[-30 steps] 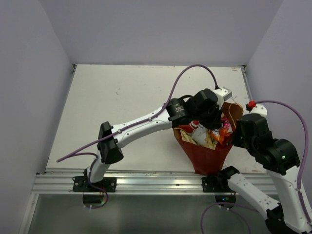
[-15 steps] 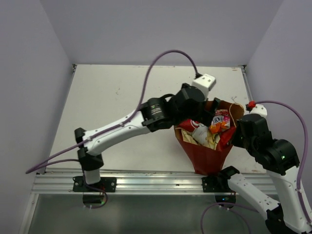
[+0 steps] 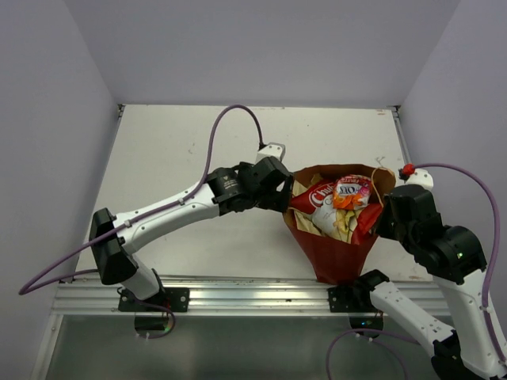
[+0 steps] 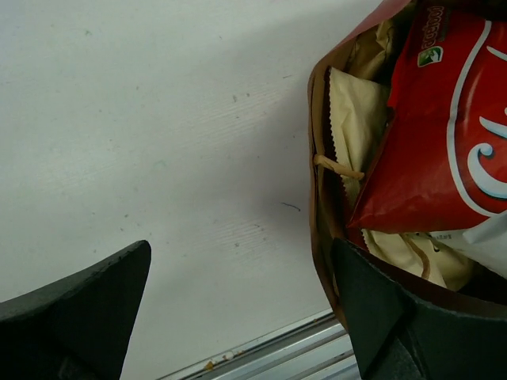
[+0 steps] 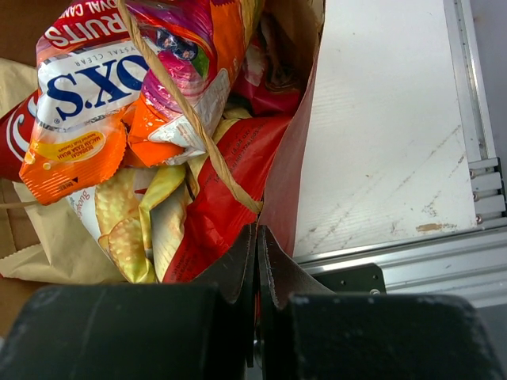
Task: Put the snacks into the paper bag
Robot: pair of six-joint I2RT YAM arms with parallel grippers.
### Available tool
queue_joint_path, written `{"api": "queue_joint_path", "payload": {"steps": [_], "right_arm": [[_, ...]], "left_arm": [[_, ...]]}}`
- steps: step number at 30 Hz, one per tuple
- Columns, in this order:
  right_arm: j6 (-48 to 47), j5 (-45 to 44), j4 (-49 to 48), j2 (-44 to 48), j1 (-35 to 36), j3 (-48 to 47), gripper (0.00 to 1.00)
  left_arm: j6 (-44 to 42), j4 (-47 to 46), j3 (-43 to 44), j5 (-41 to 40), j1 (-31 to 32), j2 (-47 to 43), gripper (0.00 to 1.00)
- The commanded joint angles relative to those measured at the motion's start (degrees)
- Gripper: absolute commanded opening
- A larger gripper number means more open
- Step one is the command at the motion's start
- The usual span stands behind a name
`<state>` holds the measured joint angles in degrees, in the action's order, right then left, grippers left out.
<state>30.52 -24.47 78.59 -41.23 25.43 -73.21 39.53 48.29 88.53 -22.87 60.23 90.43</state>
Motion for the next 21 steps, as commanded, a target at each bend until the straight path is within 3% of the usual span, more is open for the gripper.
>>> {"api": "queue_joint_path", "payload": {"steps": [1, 10, 13, 14, 16, 17, 21], "right_arm": [[-0.47, 1.88, 7.02, -0.60, 0.15, -0.09, 0.00], [-0.55, 2.23, 7.19, -0.25, 0.15, 0.35, 0.00], [-0.73, 2.58, 7.11, -0.16, 0.15, 0.87, 0.00], [-0.82, 2.67, 7.11, -0.08, 0.15, 0.96, 0.00], [-1.08, 2.67, 7.20, 0.01, 0.15, 1.23, 0.00], [-1.25, 2.67, 7.37, 0.10, 0.15, 1.40, 0.00], [-2.48, 3.11, 6.76, -0.60, 0.15, 1.67, 0.00]], "left_arm": [[2.31, -5.75, -1.07, 3.79, 0.07, -2.01, 1.00], [2.22, -13.74, -6.87, 9.06, -0.02, -2.10, 0.97], [1.96, -19.01, -8.89, 13.01, -0.02, -1.23, 0.68], [1.87, -20.50, -9.34, 13.99, -0.02, -0.79, 0.50], [1.69, -24.55, -10.04, 16.44, -0.02, -0.43, 0.29], [1.52, -25.61, -9.96, 17.07, -0.02, 0.09, 0.00], [2.39, -25.46, -6.98, 16.29, 0.07, -0.51, 0.00]]}}
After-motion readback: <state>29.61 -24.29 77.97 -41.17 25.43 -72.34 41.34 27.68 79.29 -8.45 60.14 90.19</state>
